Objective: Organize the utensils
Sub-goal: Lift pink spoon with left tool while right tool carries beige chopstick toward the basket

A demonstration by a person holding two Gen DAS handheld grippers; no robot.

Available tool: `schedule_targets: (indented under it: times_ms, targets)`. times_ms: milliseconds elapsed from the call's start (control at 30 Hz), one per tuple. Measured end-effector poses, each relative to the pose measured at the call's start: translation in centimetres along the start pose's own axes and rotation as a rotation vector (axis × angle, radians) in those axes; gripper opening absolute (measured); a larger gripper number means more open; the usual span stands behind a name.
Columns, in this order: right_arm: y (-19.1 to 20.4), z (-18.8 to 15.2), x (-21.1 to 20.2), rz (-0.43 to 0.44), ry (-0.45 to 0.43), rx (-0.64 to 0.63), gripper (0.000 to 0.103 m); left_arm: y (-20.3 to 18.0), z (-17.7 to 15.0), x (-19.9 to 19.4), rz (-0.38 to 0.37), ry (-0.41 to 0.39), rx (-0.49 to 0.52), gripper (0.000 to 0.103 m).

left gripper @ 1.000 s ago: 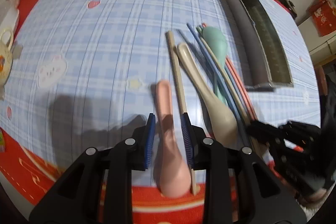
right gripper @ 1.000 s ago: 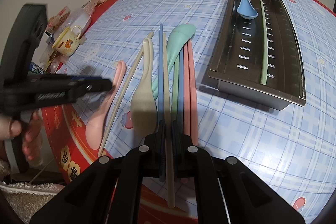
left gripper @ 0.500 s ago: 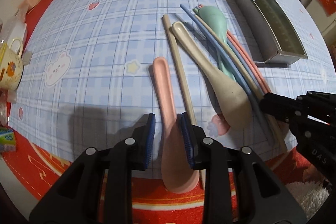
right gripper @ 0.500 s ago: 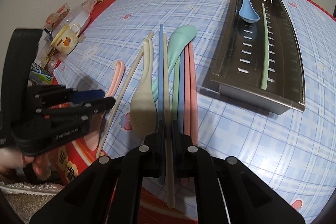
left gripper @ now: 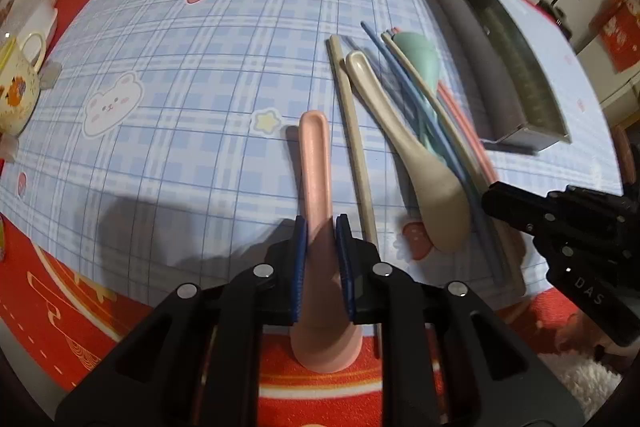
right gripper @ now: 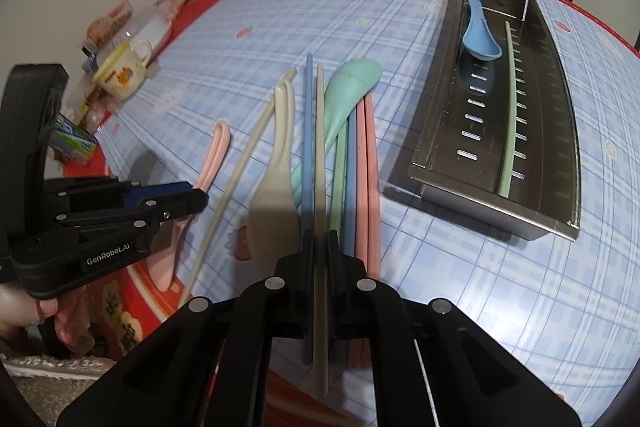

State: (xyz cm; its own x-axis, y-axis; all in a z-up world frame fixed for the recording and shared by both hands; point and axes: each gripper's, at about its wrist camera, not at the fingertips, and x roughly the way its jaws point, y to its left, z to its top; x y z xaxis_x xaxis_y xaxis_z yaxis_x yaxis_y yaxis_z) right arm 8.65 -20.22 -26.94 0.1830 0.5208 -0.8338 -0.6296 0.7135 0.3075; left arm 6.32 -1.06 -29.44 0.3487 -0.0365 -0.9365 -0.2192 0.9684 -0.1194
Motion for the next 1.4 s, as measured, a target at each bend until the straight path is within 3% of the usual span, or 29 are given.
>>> schedule_targets:
  times_ms: [433,767,1100,1400]
  targets:
    - [-0.5,0.2,-3.1,0.073,-0.092,0.073,0.006,1.0,0.2,-4.9,-0.103,-0.070,-0.072,0.018]
    - [-2.2,0.7,-5.3,0.083,-0.156,0.169,0.006,-0.8,2.6,-7.0,-0.120,-0.094,-0.026,0.018]
    - [-6.6,2.1,-7.1,0.014,-0.224,0.316,0.006,-5.5,9.0,-7.4,-0.188,-0.114,0.106,0.018]
    - [-10.0,3.9,-6.1,-0.085,-0.210,0.427,0.006,-10.7,17.1,-2.6,-0.305,-0.059,0.162,0.018]
